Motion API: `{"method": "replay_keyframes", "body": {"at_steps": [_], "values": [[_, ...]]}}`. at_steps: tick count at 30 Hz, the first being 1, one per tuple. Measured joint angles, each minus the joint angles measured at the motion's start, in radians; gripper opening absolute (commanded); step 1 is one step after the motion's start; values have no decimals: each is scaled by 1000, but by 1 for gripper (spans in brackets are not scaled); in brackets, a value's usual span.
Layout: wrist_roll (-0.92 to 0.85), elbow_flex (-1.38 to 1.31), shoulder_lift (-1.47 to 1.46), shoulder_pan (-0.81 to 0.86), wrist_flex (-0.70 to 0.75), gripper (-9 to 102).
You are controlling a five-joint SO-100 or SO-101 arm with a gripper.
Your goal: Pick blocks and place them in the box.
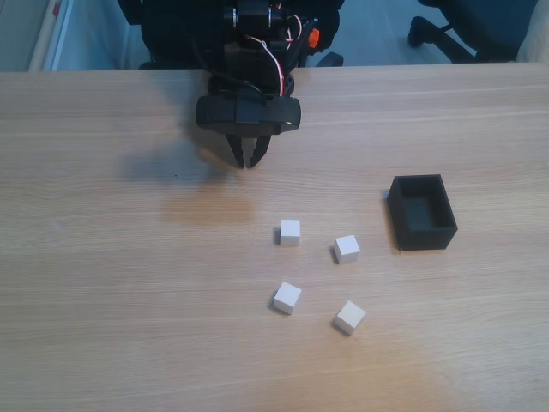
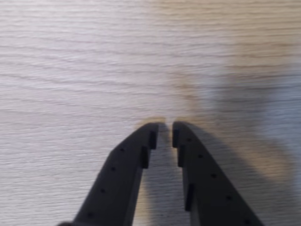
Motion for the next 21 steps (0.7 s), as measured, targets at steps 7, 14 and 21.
{"method": "replay_keyframes", "body": {"at_steps": [7,14,21], "values": [[17,0,2,-25,0,0],[38,0,2,-64,-2,0],[51,0,2,-84,-2,1]]}}
